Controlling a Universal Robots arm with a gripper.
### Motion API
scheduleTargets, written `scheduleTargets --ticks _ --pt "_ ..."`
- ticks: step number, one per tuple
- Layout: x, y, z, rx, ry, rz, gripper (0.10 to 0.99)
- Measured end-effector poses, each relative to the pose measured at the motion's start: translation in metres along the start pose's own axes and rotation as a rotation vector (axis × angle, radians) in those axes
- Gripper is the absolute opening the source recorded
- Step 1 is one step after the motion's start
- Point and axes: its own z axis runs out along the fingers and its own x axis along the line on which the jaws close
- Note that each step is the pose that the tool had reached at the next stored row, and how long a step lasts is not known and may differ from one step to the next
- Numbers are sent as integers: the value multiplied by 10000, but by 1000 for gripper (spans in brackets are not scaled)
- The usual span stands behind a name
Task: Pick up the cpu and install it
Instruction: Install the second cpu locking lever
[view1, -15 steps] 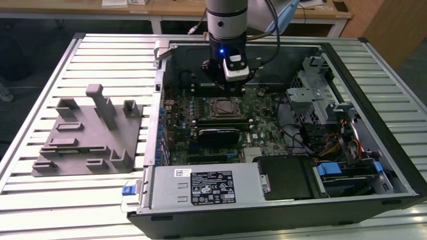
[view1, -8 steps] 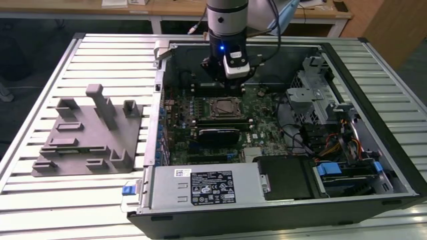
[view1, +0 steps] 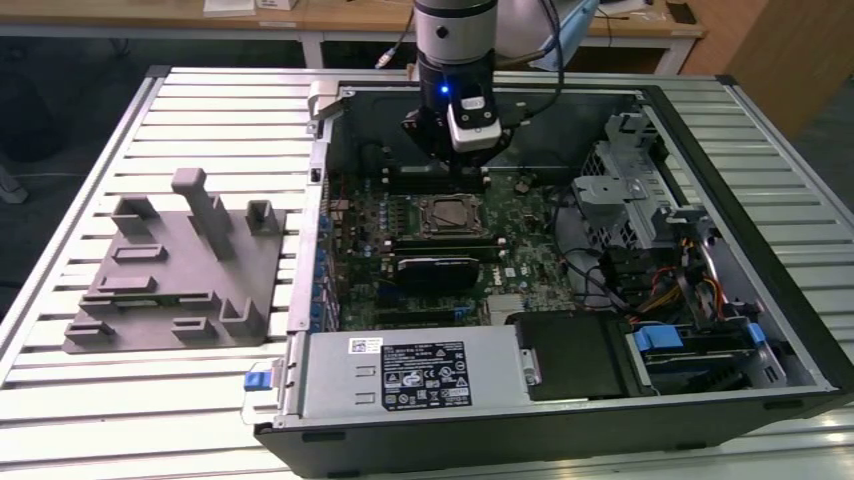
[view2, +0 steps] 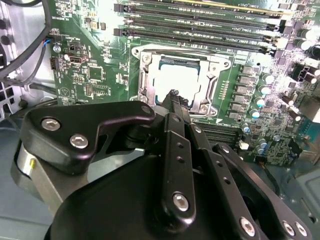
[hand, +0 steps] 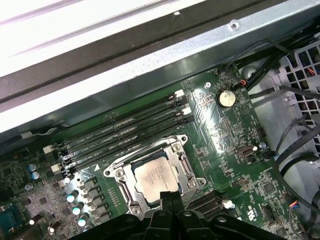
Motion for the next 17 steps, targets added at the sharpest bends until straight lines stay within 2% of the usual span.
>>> scheduleTargets --ticks 4,7,11,17 --pt "-6 -14 -2 4 1 -1 106" --pt "-23 -50 -1 4 1 -1 106" --pt "-52 -115 3 2 1 0 106" --pt "-114 -256 22 2 1 -8 106"
